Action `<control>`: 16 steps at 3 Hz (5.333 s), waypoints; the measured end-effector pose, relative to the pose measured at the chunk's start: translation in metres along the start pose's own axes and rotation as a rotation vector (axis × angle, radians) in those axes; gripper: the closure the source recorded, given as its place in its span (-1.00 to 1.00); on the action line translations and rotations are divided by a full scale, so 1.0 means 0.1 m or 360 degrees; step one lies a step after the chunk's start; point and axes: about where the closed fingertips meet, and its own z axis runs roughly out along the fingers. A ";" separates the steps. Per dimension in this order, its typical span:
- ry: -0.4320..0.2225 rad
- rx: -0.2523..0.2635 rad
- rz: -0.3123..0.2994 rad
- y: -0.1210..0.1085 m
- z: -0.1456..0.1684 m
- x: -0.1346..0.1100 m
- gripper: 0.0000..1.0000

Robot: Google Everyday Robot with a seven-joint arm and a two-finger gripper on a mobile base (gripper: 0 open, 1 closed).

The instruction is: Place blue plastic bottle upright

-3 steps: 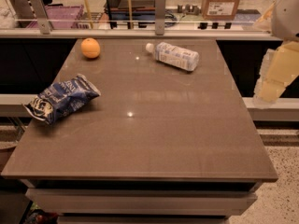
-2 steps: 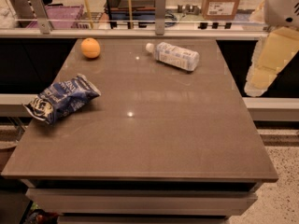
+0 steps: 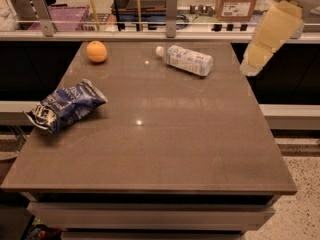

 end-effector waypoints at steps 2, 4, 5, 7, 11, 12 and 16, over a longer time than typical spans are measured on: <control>0.0035 0.0047 0.0166 -0.31 0.26 -0.20 -1.00; 0.0148 0.0049 0.0306 -0.61 0.60 -0.33 -1.00; 0.0168 0.0052 0.0373 -0.73 0.72 -0.40 -1.00; 0.0117 -0.0011 0.0390 -0.97 1.11 -0.65 -1.00; 0.0035 -0.0114 0.0307 -1.13 1.68 -1.18 -1.00; 0.0038 -0.0156 0.0341 -1.15 1.88 -1.19 -1.00; 0.0138 -0.0314 0.0336 -1.12 2.64 -1.31 -1.00</control>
Offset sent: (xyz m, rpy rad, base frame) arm 0.0740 0.0062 -0.0368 -0.0434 0.0861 -0.1988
